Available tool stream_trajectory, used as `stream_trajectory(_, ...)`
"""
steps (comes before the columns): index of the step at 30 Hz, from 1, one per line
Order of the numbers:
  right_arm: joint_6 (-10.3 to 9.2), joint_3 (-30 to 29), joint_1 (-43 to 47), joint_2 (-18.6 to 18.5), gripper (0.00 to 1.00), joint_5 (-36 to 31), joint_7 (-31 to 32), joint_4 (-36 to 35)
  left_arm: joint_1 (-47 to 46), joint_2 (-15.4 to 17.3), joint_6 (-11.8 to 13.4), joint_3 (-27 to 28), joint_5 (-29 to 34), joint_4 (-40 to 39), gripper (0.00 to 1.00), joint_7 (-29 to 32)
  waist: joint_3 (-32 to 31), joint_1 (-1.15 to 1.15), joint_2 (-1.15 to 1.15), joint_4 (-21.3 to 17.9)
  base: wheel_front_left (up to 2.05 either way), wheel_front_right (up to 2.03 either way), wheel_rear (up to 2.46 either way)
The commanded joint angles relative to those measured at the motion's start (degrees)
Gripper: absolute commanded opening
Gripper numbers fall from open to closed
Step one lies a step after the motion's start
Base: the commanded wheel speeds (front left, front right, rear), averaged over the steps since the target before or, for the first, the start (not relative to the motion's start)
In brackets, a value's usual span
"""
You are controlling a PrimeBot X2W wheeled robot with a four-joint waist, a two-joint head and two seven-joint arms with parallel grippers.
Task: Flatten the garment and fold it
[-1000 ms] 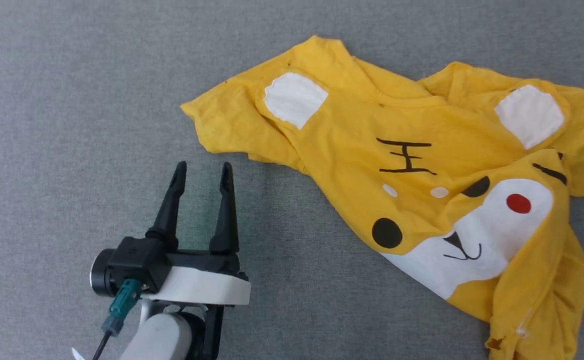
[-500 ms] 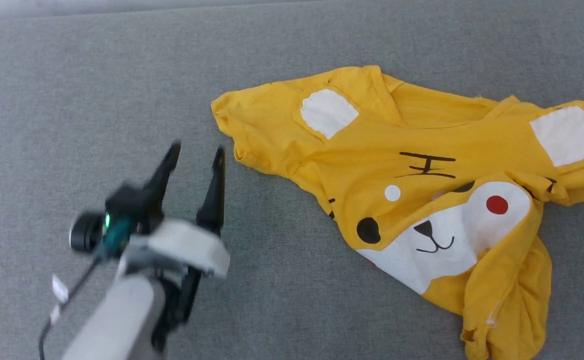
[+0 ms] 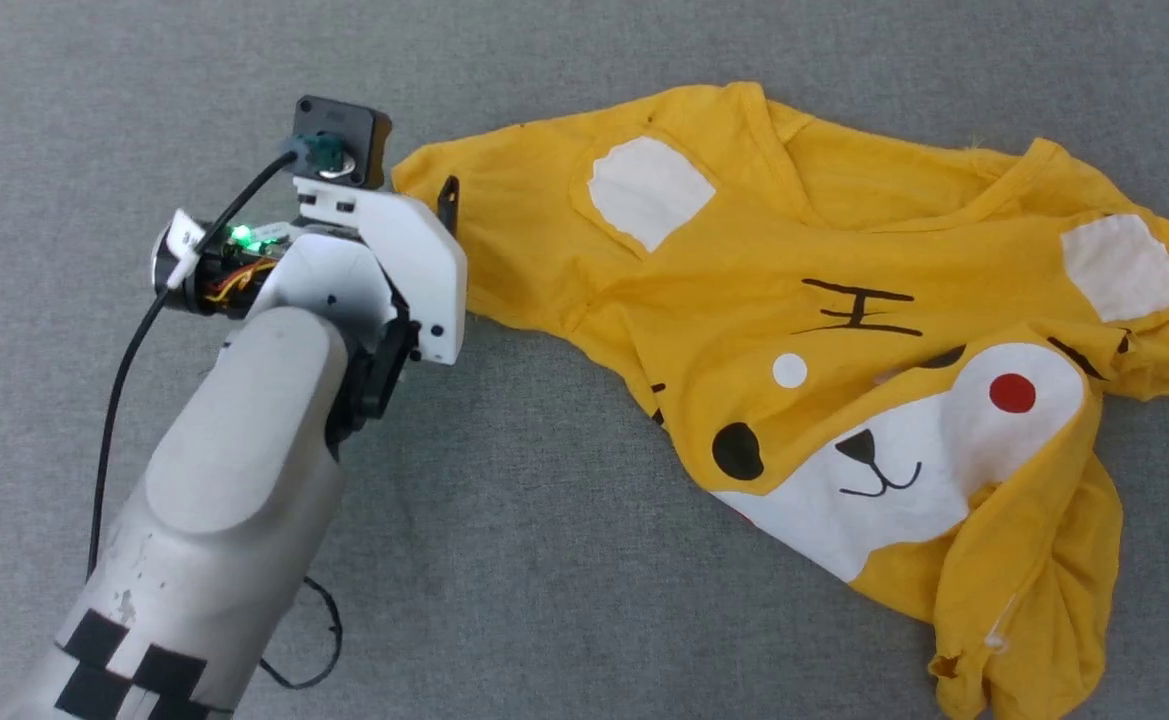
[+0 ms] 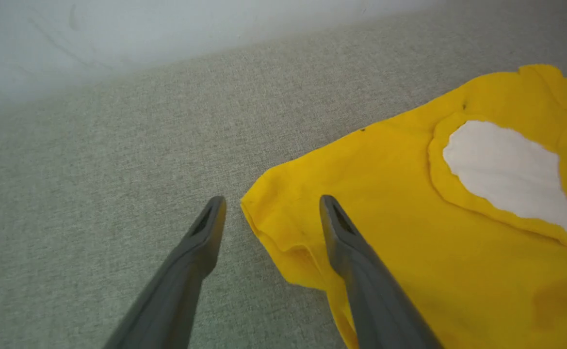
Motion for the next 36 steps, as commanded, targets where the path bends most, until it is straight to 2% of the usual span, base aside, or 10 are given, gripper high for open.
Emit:
stream_trajectory(1,-0.06,0.23,-0.74,-0.35,0.0,0.3,-0.01,-0.27,-0.75,-0.22,0.35,-0.17,-0.09,0.58,1.0,0.11,0.55,-0.01,-0.01,-0.39,0.0,0.0,0.0)
stream_trajectory(4,-0.06,0.6,-0.56,-0.81,0.0,0.47,0.1,-0.21,-1.62,-1.08,0.16,-0.42,-0.66,3.52,1.0,0.86,0.91,-0.01,-0.01,-0.58,0.0,0.0,0.0)
stream_trajectory(10,-0.06,1.25,-0.14,-1.76,0.0,0.86,0.25,-0.35,-2.24,-1.6,1.96,-0.66,-1.27,9.31,1.0,5.63,1.28,-0.01,-0.01,-0.86,0.0,0.0,0.0)
stream_trajectory(15,-0.06,1.97,-0.32,-2.45,0.0,1.26,0.56,-0.59,-3.11,-2.53,2.58,-0.08,-2.47,11.92,1.0,6.71,1.8,-0.01,-0.01,-0.98,0.0,0.0,0.0)
stream_trajectory(16,-0.06,2.09,-0.39,-2.52,0.0,1.3,0.59,-0.59,-3.19,-2.73,2.45,-0.18,-2.76,12.56,0.33,7.36,1.9,-0.01,-0.01,-0.97,0.0,0.0,0.0)
stream_trajectory(17,-0.06,2.22,-0.47,-2.57,0.0,1.32,0.61,-0.58,-3.21,-2.88,2.3,-0.34,-3.01,13.12,0.0,8.12,1.97,-0.01,-0.01,-0.97,0.0,0.0,0.0)
stream_trajectory(21,-0.06,2.63,-0.82,-2.85,0.0,1.35,0.52,-0.45,-3.42,-3.03,1.58,-0.4,-3.98,13.96,0.0,9.31,1.93,-0.01,-0.01,-0.79,0.0,0.0,0.0)
stream_trajectory(24,-0.06,2.74,-0.87,-3.08,0.0,1.16,0.06,-0.19,-3.48,-2.78,1.43,0.03,-4.16,13.83,0.0,7.47,1.31,-0.01,-0.01,-0.49,0.0,0.0,0.0)
stream_trajectory(30,-0.06,3.37,-0.88,-3.01,0.0,0.83,-1.52,-0.05,-4.17,-1.85,-0.3,1.76,-4.45,12.07,0.0,-1.36,-1.42,-0.01,-0.01,0.15,0.0,0.0,0.0)
stream_trajectory(36,-0.06,6.02,-2.43,-3.39,0.0,0.47,-2.3,-1.26,-4.33,1.74,-2.44,5.44,-5.43,7.34,0.0,-10.67,-6.51,-0.01,-0.01,-0.3,0.0,0.0,0.0)
